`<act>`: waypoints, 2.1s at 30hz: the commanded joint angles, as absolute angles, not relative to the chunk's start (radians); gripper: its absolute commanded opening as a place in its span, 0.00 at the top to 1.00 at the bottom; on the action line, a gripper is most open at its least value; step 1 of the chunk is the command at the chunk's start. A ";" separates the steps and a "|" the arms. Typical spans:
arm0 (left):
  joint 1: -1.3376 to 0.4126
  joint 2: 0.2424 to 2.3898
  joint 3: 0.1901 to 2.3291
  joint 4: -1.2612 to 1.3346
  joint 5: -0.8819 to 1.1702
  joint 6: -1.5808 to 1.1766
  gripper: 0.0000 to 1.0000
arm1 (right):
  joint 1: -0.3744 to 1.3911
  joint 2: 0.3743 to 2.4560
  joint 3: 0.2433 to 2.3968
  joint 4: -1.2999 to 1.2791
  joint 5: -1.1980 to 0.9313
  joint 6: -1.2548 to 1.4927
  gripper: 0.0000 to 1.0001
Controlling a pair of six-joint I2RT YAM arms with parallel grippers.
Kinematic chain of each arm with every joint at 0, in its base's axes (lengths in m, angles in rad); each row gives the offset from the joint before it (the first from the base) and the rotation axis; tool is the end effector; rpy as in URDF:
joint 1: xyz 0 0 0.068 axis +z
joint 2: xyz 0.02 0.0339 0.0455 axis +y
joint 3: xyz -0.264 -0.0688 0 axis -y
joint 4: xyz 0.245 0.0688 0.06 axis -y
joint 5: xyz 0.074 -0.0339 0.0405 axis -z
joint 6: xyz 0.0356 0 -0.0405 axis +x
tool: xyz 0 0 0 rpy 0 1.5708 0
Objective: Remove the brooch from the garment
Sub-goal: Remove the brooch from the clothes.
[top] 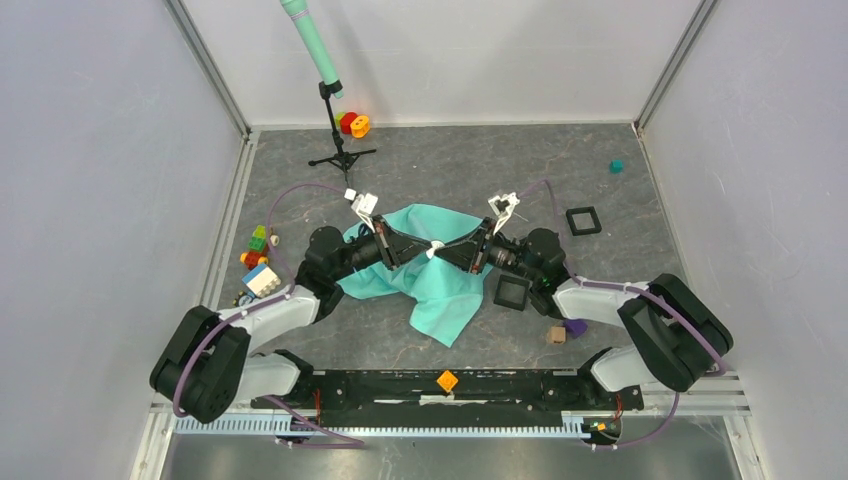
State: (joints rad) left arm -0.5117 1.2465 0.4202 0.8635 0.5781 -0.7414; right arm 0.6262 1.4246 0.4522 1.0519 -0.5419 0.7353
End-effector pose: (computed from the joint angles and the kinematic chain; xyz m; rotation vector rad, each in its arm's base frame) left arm 0.2082 -0.1393 0.2281 0.3167 1.6969 -1.4012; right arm 0.2107 0.1750 0.2144 -0.3999 1.6510 1.4598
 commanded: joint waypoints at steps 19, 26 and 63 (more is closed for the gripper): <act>-0.537 1.142 0.499 0.583 0.527 -0.590 0.98 | 0.666 1.294 0.432 0.868 -0.498 0.561 0.26; -0.538 1.151 0.419 0.860 0.565 -0.713 0.98 | 0.666 1.318 0.373 1.045 -0.519 0.661 0.40; -0.503 1.093 0.291 1.052 0.738 -0.828 0.34 | 0.637 1.238 0.419 0.974 -0.626 0.768 1.00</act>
State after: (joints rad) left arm -0.5156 1.0958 0.3214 0.8829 0.6769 -0.7639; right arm 0.6449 1.2720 0.3550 0.9924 -0.5606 0.7261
